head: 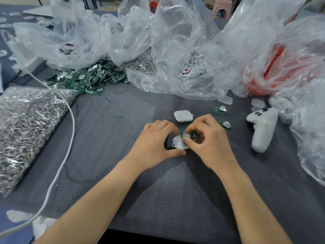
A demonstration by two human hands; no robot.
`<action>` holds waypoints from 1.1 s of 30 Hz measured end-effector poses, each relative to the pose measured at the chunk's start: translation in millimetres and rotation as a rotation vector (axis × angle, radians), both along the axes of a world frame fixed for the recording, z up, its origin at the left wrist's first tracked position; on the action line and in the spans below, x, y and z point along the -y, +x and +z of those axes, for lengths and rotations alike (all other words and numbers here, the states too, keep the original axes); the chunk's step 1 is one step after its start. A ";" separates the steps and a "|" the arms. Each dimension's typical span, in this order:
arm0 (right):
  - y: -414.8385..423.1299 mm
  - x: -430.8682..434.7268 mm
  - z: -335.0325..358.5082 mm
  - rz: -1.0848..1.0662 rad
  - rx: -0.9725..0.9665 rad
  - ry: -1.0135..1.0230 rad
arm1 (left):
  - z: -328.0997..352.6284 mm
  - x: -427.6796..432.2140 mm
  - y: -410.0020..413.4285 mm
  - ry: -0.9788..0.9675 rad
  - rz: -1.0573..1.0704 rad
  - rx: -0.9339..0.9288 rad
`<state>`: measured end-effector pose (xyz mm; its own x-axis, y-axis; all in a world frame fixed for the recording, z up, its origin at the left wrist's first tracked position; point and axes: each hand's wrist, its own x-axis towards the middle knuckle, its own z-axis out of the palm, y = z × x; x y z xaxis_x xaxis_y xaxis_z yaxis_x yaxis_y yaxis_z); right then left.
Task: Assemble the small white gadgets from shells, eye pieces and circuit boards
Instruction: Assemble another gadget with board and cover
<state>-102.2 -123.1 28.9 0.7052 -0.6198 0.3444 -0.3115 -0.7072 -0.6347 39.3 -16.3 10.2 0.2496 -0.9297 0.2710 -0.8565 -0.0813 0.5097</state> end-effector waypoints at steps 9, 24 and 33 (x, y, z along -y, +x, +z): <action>-2.4 1.0 2.2 0.081 -0.068 0.006 | -2.5 0.2 0.1 0.001 0.000 0.013; 0.4 -2.5 -0.4 0.106 -0.057 0.061 | -1.2 -0.7 0.2 0.009 -0.002 0.023; 0.4 -3.6 2.2 0.087 -0.083 0.080 | -0.6 -0.7 -0.3 0.002 -0.002 0.011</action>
